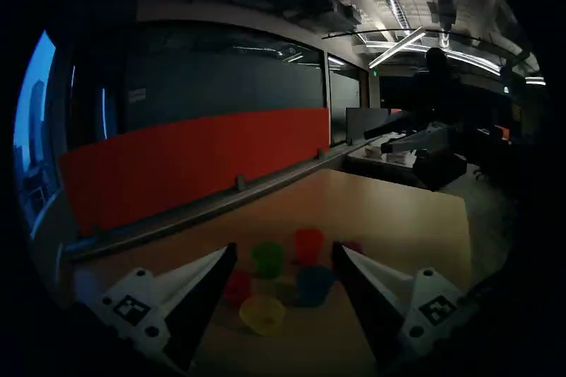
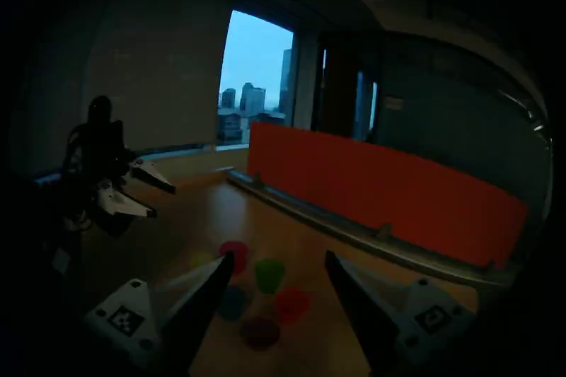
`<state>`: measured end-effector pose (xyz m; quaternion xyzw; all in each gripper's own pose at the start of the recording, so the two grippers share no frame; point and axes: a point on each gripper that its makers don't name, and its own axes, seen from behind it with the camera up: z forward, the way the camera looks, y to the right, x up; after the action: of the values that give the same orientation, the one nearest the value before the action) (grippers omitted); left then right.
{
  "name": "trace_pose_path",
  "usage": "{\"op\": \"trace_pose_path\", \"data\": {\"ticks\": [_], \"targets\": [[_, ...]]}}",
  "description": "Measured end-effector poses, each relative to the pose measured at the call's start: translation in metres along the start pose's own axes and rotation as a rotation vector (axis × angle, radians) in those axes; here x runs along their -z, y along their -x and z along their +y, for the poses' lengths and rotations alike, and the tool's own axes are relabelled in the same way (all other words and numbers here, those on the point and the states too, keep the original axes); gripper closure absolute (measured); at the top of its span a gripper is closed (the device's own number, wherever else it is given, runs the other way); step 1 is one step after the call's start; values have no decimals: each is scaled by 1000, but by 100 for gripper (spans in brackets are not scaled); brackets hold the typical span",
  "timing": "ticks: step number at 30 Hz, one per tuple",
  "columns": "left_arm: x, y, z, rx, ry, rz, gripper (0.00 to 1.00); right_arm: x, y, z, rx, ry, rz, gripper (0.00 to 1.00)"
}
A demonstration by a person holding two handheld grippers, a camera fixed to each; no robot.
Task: Pour water
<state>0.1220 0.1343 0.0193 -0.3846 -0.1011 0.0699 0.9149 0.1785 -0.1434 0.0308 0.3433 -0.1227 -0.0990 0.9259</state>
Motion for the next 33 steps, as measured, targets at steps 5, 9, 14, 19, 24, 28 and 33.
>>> {"op": "trace_pose_path", "data": {"ticks": [5, 9, 14, 19, 24, 28, 33], "targets": [[-13, 15, 5, -1, 22, -30, 1, -9, 7, 0, 10, -14, -28, 1], [-22, 25, 7, -7, 32, -49, 1, -17, 12, -1, 20, -28, -51, 1], [-34, 39, 7, -5, 44, -73, 1, -27, 13, -1, 30, -41, -68, 1], [-47, 50, 12, 2, 65, -93, 1, -36, 17, -1, 39, -57, -88, 1], [-59, 61, 17, -2, 83, -113, 1, -47, 21, -1, 50, -72, -103, 1], [-67, 69, 22, -14, 94, -131, 1, -56, 26, 0, 54, -82, -119, 1], [-76, 79, 27, -29, 106, -152, 2, -67, 31, 1, 54, -95, -136, 1]]}}
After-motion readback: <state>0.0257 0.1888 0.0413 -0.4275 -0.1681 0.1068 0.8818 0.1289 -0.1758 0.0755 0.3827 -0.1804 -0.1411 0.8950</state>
